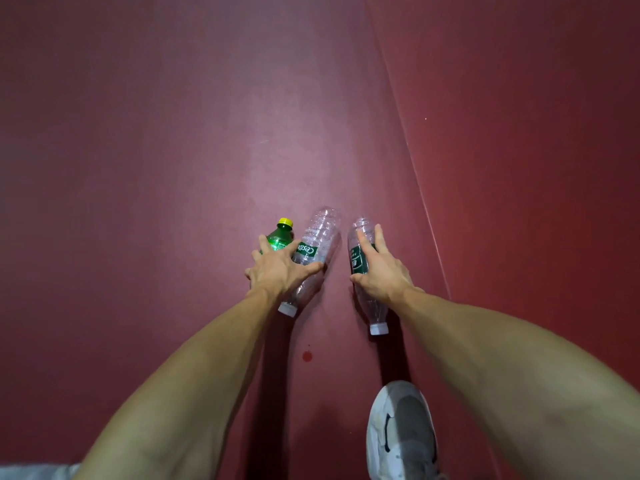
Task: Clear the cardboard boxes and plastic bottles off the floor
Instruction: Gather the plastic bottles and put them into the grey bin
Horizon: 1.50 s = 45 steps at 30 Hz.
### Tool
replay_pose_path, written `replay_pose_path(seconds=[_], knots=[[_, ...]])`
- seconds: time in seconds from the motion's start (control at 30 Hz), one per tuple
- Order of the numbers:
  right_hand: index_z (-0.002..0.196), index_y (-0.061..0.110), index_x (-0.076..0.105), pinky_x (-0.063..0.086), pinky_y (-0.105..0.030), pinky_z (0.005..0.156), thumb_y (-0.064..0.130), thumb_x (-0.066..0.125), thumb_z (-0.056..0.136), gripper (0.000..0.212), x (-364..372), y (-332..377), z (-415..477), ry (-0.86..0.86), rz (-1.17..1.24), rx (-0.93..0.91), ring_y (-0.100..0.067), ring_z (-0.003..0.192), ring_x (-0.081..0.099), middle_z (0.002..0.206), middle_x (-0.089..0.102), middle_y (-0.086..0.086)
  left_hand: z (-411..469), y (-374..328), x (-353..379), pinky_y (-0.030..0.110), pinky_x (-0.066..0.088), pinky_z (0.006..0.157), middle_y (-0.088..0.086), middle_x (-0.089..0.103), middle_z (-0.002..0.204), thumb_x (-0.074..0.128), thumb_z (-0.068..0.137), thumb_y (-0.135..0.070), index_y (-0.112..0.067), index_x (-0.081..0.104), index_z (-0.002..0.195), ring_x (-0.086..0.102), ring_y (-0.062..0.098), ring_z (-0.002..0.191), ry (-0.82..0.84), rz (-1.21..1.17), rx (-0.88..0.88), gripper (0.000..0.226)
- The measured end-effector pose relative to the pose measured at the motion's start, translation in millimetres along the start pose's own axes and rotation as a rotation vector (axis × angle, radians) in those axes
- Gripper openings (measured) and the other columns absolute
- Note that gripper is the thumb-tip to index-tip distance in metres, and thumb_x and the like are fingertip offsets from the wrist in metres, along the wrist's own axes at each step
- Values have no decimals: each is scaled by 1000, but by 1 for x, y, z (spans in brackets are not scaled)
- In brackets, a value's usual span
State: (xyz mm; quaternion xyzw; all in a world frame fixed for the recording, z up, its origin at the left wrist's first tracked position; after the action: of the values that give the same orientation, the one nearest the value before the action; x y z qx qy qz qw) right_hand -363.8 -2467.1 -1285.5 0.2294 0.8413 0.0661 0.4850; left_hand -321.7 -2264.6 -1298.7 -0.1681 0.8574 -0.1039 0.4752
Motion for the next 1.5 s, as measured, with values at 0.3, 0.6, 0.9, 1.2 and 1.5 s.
replay_pose_path(seconds=[0.3,0.6,0.9,1.2,1.5], knots=[[159,37,-1,47,-42,104,34,67,94,95,-44,42,-2,-65,-58,-52,-30,139,41,164,-26,5,-12,-21,-67,46,41,101,10,15,153,63,76,-75,-48,45,140,38,34,128,-130,-74,78,72],[159,35,-2,46,-44,104,33,67,94,95,-179,77,-85,-64,-72,-26,-29,148,25,163,-28,5,-91,-88,-196,46,44,96,10,21,148,59,78,-77,-47,45,140,41,33,121,-113,-16,92,70],[159,34,-2,47,-43,104,32,66,95,93,-401,128,-255,-113,-3,25,-28,149,21,163,-29,5,-249,-216,-389,47,44,97,10,17,152,57,78,-78,-46,45,139,41,34,124,-83,51,180,69],[158,37,-7,44,-46,109,31,66,96,96,-577,106,-447,-343,127,259,-30,153,11,159,-36,9,-390,-377,-510,44,47,94,8,29,137,57,77,-79,-47,49,133,47,31,114,-62,108,505,65],[158,38,-6,46,-44,107,30,67,95,97,-631,1,-622,-593,247,583,-29,152,18,160,-34,7,-513,-541,-481,47,47,95,12,25,146,53,74,-85,-50,47,133,48,33,120,5,256,900,69]])
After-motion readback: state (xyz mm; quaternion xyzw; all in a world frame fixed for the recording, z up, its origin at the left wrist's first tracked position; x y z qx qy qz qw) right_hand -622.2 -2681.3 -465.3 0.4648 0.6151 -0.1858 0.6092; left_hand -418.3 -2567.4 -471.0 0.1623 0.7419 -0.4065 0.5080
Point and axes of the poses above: each hand's wrist, its own z-axis towards the middle knuckle, its own x-axis out of the palm, y = z × x, the point moved 4 cm from there along z, towards the middle knuckle
